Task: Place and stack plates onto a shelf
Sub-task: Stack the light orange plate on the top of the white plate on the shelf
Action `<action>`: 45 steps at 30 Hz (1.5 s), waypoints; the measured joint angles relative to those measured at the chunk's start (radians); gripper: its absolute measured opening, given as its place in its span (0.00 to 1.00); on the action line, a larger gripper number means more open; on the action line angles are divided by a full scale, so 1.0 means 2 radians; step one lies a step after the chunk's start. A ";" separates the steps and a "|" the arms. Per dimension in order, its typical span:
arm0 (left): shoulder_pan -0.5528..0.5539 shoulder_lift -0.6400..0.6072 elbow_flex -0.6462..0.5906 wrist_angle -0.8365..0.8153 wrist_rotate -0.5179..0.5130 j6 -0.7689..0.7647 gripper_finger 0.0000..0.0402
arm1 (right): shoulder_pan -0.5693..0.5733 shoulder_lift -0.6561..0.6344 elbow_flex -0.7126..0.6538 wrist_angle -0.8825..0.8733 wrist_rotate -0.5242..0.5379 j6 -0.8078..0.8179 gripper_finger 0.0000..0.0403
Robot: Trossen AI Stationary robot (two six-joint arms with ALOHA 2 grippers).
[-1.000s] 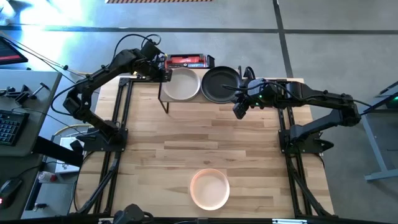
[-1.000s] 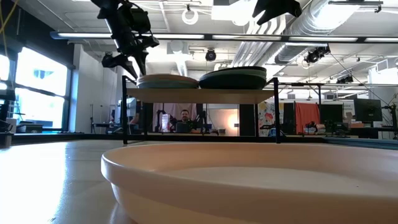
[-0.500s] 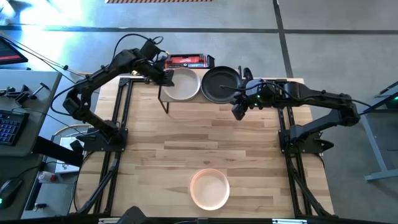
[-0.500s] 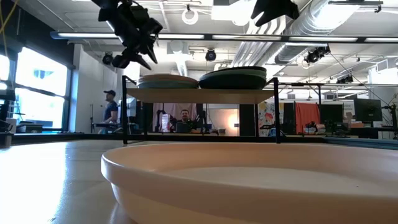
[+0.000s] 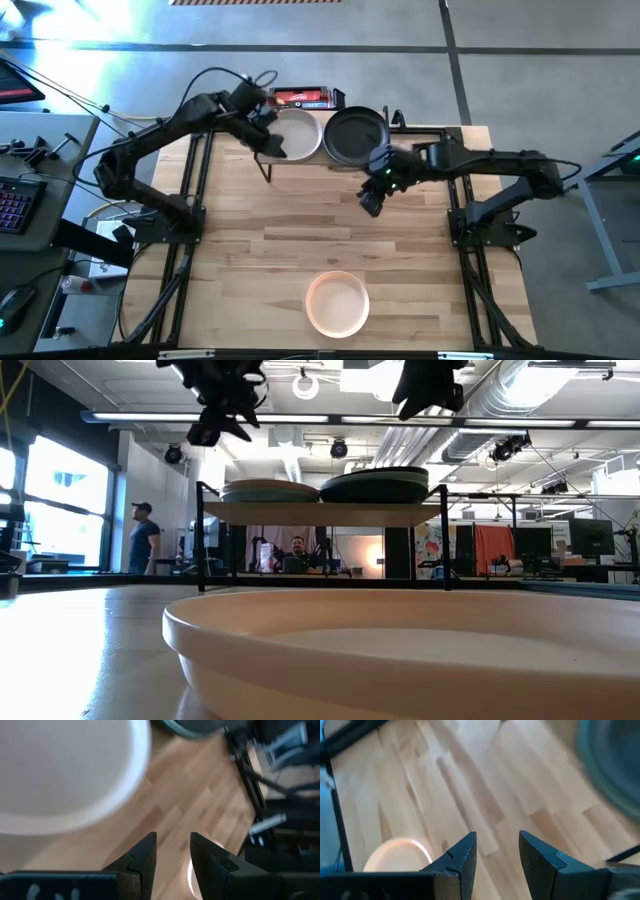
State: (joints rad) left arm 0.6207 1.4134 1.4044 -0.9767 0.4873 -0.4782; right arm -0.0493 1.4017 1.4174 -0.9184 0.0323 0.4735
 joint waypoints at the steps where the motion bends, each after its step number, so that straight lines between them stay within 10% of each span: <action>1: -0.012 -0.002 0.000 -0.002 0.000 0.000 0.26 | 0.006 0.007 0.000 -0.001 -0.002 0.000 0.31; 10: -0.124 -0.004 0.000 -0.012 -0.011 -0.005 0.26 | 0.065 0.070 0.000 -0.002 -0.013 0.027 0.31; 22: -0.230 -0.004 0.000 -0.120 -0.160 -0.043 0.26 | 0.127 0.189 0.000 -0.004 -0.026 0.022 0.31; 45: -0.243 -0.004 0.000 -0.127 -0.235 -0.061 0.26 | 0.158 0.262 0.000 0.074 -0.099 0.013 0.31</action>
State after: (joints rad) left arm 0.1352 1.4059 1.4044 -1.2304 0.0170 -0.6006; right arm 0.2665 1.9257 1.4178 -0.7697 -0.1655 0.4997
